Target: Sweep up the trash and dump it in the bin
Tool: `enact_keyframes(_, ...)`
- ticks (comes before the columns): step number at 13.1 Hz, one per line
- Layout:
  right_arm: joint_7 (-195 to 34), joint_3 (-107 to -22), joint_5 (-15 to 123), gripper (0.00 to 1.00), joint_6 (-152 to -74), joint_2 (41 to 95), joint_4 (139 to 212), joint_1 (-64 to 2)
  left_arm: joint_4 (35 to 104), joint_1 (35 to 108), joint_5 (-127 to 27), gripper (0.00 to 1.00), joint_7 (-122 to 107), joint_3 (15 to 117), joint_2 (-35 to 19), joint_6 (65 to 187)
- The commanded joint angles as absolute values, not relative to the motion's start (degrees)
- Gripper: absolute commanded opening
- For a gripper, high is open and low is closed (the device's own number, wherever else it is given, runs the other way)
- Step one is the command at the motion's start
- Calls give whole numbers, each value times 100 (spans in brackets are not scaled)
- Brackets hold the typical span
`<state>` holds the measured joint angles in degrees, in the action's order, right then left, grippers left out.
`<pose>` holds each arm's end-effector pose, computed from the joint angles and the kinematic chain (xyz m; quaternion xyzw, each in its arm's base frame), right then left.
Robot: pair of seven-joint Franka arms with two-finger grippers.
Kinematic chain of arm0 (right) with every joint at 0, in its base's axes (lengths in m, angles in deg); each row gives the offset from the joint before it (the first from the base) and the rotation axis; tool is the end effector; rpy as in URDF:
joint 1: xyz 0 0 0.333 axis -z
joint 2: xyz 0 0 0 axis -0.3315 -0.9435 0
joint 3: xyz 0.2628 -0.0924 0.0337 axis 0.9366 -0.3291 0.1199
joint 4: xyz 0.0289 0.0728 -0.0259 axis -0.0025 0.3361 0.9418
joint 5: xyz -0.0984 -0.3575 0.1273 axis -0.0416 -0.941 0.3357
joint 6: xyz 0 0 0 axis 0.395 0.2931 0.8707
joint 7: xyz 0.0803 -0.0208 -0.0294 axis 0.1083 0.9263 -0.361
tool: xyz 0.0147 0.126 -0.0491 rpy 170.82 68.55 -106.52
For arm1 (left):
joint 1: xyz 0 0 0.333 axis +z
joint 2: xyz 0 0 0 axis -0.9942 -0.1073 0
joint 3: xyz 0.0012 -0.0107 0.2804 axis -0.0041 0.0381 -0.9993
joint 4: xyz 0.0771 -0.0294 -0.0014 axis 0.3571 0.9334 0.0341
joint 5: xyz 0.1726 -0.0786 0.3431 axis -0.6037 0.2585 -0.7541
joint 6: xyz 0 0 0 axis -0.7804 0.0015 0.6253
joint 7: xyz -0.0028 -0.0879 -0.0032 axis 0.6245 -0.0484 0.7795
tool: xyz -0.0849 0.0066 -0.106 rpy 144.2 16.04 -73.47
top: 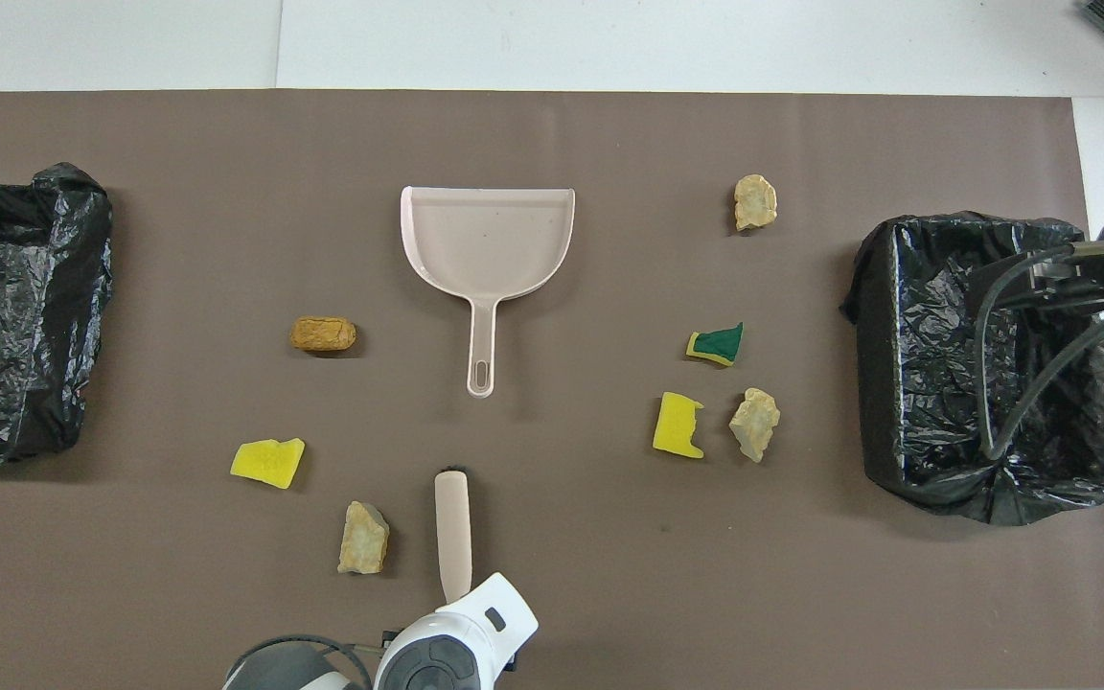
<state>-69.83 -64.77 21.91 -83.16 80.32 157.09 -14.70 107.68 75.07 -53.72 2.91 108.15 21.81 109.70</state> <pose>0.5623 0.0157 0.5682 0.9999 -0.0061 -0.0052 0.0106 0.2415 -0.3290 0.2689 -0.9903 0.1053 0.0847 0.0316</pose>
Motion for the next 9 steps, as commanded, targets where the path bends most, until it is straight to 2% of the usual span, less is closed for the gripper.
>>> enact_keyframes(1,-6837,-6436,2167,100,-8284,8039,15661,-1453,10765,7531,-5267,0,-152,10757,2118,11066)
enact_keyframes(4,-6837,-6427,2123,100,-8293,8030,15661,-1461,10414,7706,-5275,0,-292,10730,2056,10918)
enact_keyframes(6,-6855,-6418,2114,100,-8223,7977,15617,-1461,10080,7760,-5345,0,-546,10443,2126,10252)
enact_keyframes(9,-6855,-6400,2088,100,-8223,7846,15582,-1470,10052,7698,-5355,0,-1913,9608,2643,9172)
